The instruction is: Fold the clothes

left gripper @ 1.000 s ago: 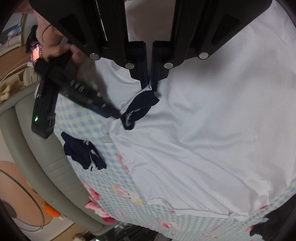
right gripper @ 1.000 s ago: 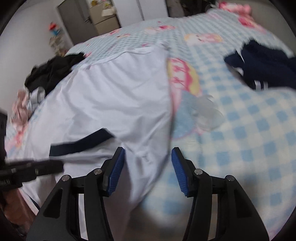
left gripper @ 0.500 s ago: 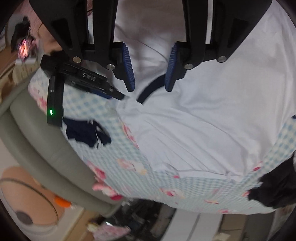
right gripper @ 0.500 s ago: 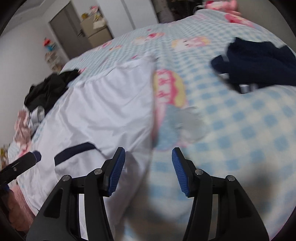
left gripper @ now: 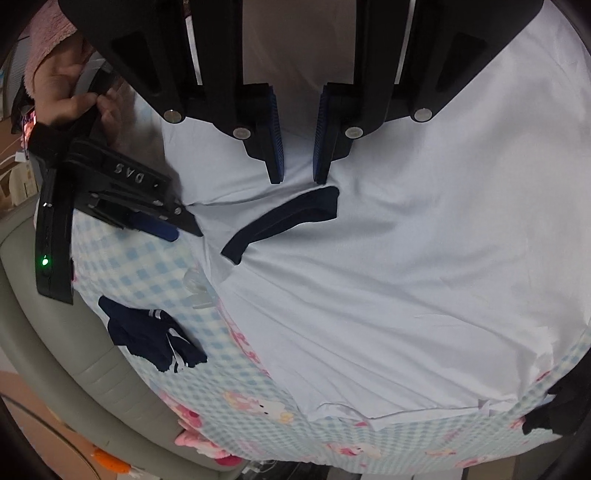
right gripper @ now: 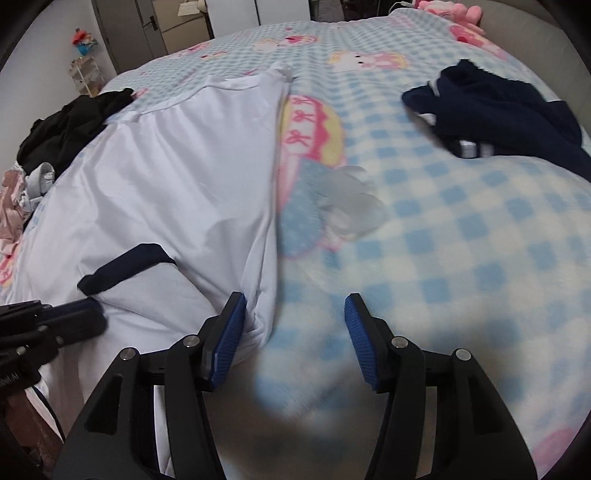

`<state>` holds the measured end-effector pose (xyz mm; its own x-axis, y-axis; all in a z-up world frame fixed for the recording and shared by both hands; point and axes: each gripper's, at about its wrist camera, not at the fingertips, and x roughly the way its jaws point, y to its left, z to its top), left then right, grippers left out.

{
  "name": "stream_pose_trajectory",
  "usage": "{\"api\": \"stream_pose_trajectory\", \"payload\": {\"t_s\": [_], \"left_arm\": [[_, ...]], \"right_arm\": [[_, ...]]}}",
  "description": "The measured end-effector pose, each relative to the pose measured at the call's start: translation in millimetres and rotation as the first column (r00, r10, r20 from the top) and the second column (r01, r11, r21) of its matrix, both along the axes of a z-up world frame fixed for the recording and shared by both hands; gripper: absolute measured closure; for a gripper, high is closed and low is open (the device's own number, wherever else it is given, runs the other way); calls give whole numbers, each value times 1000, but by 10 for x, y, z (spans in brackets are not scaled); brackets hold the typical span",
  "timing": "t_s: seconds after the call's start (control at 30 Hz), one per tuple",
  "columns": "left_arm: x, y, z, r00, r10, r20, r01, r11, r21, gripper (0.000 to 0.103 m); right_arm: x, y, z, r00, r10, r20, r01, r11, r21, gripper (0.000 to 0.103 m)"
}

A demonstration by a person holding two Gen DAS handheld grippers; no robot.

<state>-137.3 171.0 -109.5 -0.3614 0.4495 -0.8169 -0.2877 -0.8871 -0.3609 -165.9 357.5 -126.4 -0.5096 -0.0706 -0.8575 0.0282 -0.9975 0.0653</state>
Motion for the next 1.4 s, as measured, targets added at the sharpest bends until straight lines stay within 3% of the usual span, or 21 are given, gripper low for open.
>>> {"api": "stream_pose_trajectory", "payload": {"t_s": [0.1,0.27,0.37,0.47,0.53,0.6,0.7,0.8,0.93,1.0,1.13,1.3,1.4], "left_arm": [[-18,35,0,1000,-13,4,13,1000,0,83],[7,64,156,998,-38,-47,41,996,79,83],[4,124,189,996,-48,-73,53,996,74,83],[-36,154,139,997,-47,-59,51,996,74,83],[-72,143,50,999,-25,-35,27,999,36,83],[-104,93,-17,1000,-8,-1,8,999,50,82],[-69,5,-28,1000,-8,11,7,996,91,79],[79,-60,36,1000,-15,-10,16,992,128,79],[295,-86,152,998,-51,-44,56,992,111,78],[399,-107,204,996,-67,-58,73,992,105,78],[551,-262,114,997,-82,-11,83,988,134,78],[756,-359,-23,996,-93,14,91,992,85,78],[808,-429,-13,996,-83,19,81,990,116,77]], "right_arm": [[39,96,41,1000,-16,-1,16,1000,-23,47],[92,266,81,999,-37,0,37,995,-94,46],[150,410,239,995,-58,-78,35,963,-269,47],[143,303,335,992,4,-129,-47,940,-337,46],[115,176,361,988,64,-141,-111,928,-355,46],[60,-4,216,993,91,-78,-108,959,-262,46],[-25,-77,29,999,46,-22,-49,987,-154,47],[83,-62,160,998,21,-51,-30,983,-183,47],[236,-46,333,996,-14,-87,-6,975,-222,47],[509,-152,377,995,-27,-95,7,979,-204,46],[1007,-384,309,996,-25,-84,13,988,-151,46],[1259,-464,127,996,-72,-43,71,997,-30,47],[1362,-425,172,991,-116,-60,117,993,13,47]]}}
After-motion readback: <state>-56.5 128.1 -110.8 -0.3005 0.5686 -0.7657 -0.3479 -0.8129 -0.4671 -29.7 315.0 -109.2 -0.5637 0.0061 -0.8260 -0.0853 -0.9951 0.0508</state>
